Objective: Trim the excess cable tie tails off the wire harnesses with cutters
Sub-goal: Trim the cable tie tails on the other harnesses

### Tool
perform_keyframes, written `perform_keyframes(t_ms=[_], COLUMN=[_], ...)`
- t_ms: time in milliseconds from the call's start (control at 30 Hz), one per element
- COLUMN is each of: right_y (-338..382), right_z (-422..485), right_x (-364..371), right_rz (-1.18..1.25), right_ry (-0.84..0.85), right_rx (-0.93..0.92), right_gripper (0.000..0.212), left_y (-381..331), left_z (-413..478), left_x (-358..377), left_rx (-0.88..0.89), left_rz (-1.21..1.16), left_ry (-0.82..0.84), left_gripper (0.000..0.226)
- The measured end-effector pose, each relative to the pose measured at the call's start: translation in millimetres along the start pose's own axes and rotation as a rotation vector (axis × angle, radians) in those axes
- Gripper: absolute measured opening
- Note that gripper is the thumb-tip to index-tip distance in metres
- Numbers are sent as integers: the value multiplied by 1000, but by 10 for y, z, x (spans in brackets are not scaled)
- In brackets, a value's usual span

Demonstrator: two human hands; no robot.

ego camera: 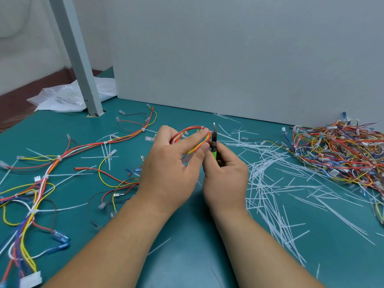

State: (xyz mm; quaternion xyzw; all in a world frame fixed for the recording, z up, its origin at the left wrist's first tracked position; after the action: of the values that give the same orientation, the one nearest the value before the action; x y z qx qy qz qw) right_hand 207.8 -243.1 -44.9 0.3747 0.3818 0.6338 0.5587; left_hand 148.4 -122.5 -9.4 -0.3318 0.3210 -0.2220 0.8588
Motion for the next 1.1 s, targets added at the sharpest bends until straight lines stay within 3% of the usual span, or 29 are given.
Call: perform_keyframes(t_ms=[400, 733, 867, 1000, 1100], right_y=[106, 107, 112, 100, 105], right_z=[-32, -56, -55, -45, -39], right_x=[26, 144, 151, 65, 40], right_rz=[-79, -216, -279, -298, -286], right_ry=[56, 257, 270, 138, 96], right_rx=[-31, 16, -4, 2, -28], right_gripper=[22, 81, 64, 52, 16], left_y=[69, 118, 122, 120, 125], left_z=[-11, 40, 43, 51, 55], left_x=[48, -32, -32, -30, -36], left_rx=[5, -13, -28, -21, -16], left_rz=[-102, -86, -85, -73, -81], left_ry=[-32, -78, -67, -71, -70], left_gripper=[37, 35, 36, 35, 35])
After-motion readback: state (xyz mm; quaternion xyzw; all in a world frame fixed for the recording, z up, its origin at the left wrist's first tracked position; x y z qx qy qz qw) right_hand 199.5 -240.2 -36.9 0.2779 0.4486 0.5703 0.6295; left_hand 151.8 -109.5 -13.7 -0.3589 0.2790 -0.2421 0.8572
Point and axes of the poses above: each hand's wrist, its own z-axis towards the middle knuckle, its own x-axis out of the palm, y = z × x, the point moved 6 cm from there along z, towards the middle knuckle, and after that the axes turned 6 degrees about -x, right-handed, at the moved point
